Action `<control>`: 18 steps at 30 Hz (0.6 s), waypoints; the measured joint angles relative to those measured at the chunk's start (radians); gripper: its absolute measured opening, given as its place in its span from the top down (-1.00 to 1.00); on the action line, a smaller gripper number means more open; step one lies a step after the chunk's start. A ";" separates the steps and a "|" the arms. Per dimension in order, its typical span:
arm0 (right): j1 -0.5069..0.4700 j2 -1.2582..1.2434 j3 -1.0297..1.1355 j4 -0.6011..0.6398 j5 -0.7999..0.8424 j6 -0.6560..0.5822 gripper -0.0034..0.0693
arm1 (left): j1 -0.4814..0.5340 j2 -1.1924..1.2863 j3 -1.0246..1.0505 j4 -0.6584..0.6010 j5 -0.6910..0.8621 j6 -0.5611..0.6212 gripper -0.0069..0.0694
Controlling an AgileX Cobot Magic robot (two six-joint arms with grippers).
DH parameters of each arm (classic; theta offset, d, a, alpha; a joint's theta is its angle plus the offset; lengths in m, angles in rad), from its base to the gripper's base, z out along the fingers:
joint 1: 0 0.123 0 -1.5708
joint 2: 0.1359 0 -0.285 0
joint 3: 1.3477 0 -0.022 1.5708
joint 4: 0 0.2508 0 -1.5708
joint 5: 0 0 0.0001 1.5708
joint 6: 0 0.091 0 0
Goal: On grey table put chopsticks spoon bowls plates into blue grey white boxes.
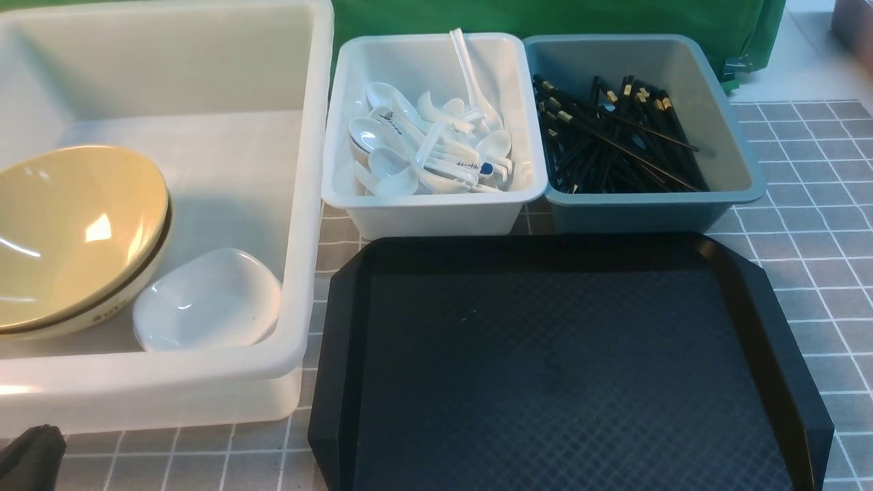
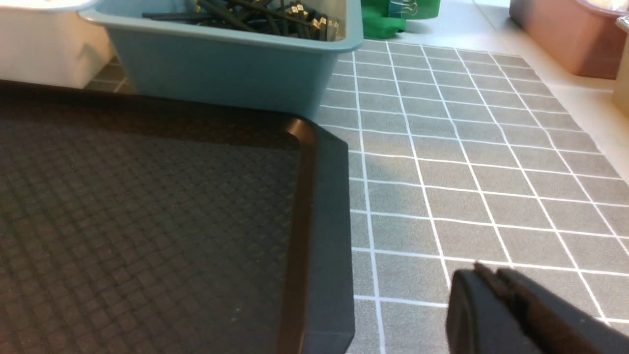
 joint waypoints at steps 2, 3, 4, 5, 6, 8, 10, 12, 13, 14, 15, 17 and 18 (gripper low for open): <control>0.000 0.000 0.000 0.000 0.000 0.000 0.70 | 0.000 0.000 0.000 -0.013 0.000 0.000 0.84; 0.000 0.000 0.000 0.000 0.000 0.000 0.70 | 0.000 0.000 0.000 -0.027 0.000 0.000 0.84; 0.000 0.000 0.000 0.000 0.000 0.000 0.69 | 0.000 0.000 0.000 -0.035 0.000 -0.001 0.84; 0.000 0.000 0.000 0.000 0.000 0.000 0.69 | 0.000 0.000 0.000 -0.040 0.000 -0.001 0.84; 0.000 0.000 0.000 0.000 0.000 0.000 0.69 | 0.000 0.000 0.000 -0.044 0.000 -0.001 0.84; 0.000 0.000 0.000 0.000 0.000 0.000 0.69 | 0.000 0.000 0.000 -0.045 0.000 -0.001 0.84; 0.000 0.000 0.000 0.000 0.000 0.000 0.69 | 0.000 0.000 0.000 -0.045 0.000 -0.001 0.84; 0.000 0.000 0.000 0.000 0.000 0.000 0.69 | 0.000 0.000 0.000 -0.045 0.000 -0.001 0.84; 0.000 0.000 0.000 0.000 0.000 0.000 0.69 | 0.000 0.000 0.000 -0.045 0.000 -0.001 0.84; 0.000 0.000 0.000 0.000 0.000 0.000 0.69 | 0.000 0.000 0.000 -0.045 0.000 -0.001 0.84; 0.000 0.000 0.000 0.000 0.000 0.000 0.69 | 0.000 0.000 0.000 -0.045 0.000 -0.001 0.84; 0.000 0.000 0.000 0.000 0.000 0.000 0.69 | 0.000 0.000 0.000 -0.045 0.000 -0.001 0.84; 0.000 0.000 0.000 0.000 0.000 0.000 0.69 | 0.000 0.000 0.000 -0.045 0.000 -0.001 0.84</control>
